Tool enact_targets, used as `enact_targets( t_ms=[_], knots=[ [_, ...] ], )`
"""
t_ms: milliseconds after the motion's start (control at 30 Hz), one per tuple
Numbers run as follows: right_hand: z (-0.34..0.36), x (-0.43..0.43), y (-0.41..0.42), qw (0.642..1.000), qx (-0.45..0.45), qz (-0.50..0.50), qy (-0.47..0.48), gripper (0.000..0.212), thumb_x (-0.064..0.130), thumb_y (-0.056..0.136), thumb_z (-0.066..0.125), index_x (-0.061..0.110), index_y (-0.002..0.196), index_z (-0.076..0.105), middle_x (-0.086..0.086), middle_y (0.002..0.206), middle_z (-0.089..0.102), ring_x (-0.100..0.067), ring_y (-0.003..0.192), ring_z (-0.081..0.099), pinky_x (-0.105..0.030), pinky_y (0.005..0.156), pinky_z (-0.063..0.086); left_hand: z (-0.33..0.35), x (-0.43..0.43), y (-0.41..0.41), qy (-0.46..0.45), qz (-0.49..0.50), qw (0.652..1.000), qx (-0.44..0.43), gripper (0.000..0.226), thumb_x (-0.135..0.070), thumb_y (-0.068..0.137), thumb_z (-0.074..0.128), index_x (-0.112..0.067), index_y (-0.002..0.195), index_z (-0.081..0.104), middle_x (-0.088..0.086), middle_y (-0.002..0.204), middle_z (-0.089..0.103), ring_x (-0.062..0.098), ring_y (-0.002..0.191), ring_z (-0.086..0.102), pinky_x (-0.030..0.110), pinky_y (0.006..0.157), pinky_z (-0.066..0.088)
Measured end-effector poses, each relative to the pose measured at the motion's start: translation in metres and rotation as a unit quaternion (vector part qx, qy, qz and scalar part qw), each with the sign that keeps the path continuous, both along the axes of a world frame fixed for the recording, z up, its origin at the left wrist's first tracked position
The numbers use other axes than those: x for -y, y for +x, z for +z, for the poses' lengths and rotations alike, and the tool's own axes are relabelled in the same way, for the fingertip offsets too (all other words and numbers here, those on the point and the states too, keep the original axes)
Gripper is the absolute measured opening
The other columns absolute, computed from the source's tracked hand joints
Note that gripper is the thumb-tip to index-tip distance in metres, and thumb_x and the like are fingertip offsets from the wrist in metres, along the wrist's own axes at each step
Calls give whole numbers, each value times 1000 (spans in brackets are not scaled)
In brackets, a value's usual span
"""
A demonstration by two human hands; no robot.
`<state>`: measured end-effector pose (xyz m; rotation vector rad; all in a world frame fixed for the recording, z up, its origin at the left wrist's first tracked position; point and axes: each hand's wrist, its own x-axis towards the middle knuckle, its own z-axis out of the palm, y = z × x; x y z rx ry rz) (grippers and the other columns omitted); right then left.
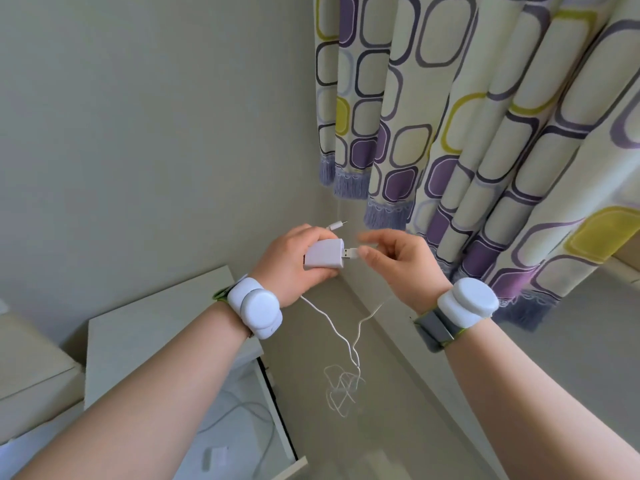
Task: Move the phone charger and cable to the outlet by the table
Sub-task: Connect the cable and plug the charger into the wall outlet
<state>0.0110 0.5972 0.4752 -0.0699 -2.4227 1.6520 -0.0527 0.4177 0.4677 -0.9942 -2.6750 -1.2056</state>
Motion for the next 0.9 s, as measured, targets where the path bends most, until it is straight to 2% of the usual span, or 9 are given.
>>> enact_targets(
  t_ms=[67, 200, 333, 433, 533, 633, 767, 833, 900],
  knots=[
    [-3, -10, 3, 1000, -16, 13, 14, 11, 17, 86, 63, 20, 95, 60, 10, 53, 40, -2, 44, 36, -11, 48, 32, -3, -9, 4, 14, 8, 1000, 2, 35, -19, 71, 76, -25, 101, 61, -21, 86, 49, -12, 81, 49, 5, 71, 36],
    [-5, -23, 11, 997, -28, 30, 69, 8, 18, 83, 66, 23, 88, 62, 11, 59, 50, -2, 51, 42, -12, 55, 37, -4, -20, 9, 25, 13, 1000, -2, 33, -20, 71, 76, -25, 100, 61, -18, 87, 51, -11, 81, 49, 4, 71, 35],
    [-3, -35, 17, 995, -44, 26, 83, 19, 18, 82, 68, 35, 79, 60, 13, 64, 56, -2, 55, 47, -11, 59, 41, -3, -29, 15, 14, 10, 1000, -18, 34, -21, 72, 76, -24, 102, 61, -20, 87, 49, -12, 82, 48, 6, 73, 37],
    [1, -38, 17, 995, -51, 27, 84, 15, 21, 83, 67, 32, 74, 62, 11, 56, 50, -3, 48, 42, -10, 51, 35, -1, -30, 15, 5, 12, 999, -32, 34, -21, 72, 75, -22, 103, 61, -20, 86, 48, -13, 82, 47, 4, 73, 35],
    [2, -41, 16, 994, -53, 27, 96, 23, 23, 86, 63, 35, 67, 59, 11, 44, 41, -6, 43, 35, -12, 45, 29, 1, -29, 15, 5, 16, 999, -42, 34, -19, 72, 75, -20, 103, 61, -22, 88, 48, -15, 85, 47, 3, 74, 34],
    [2, -40, 16, 993, -50, 33, 100, 13, 23, 87, 61, 26, 75, 65, 12, 45, 43, -5, 44, 37, -11, 46, 30, 1, -29, 16, 6, 14, 999, -44, 34, -19, 72, 75, -21, 103, 61, -21, 89, 48, -15, 85, 47, 2, 75, 34],
    [2, -40, 16, 995, -41, 64, 62, 4, 22, 84, 65, 21, 87, 68, 4, 69, 63, -1, 56, 48, -13, 59, 42, 0, -27, 18, 16, 22, 999, -43, 31, -18, 73, 74, -21, 101, 62, -21, 88, 49, -14, 84, 47, 2, 73, 33],
    [4, -38, 17, 994, -44, 60, 75, 5, 23, 84, 64, 19, 82, 67, 7, 59, 57, -2, 50, 45, -8, 52, 37, -1, -25, 20, 15, 22, 999, -45, 31, -18, 73, 74, -21, 102, 62, -22, 89, 48, -15, 84, 46, 1, 73, 32],
    [6, -37, 16, 993, -32, 60, 97, 17, 25, 86, 62, 12, 77, 68, 13, 42, 40, -5, 40, 36, -10, 43, 28, -1, -25, 21, 8, 22, 998, -53, 32, -18, 73, 74, -20, 103, 62, -23, 89, 48, -14, 85, 47, 2, 74, 32]
  ],
)
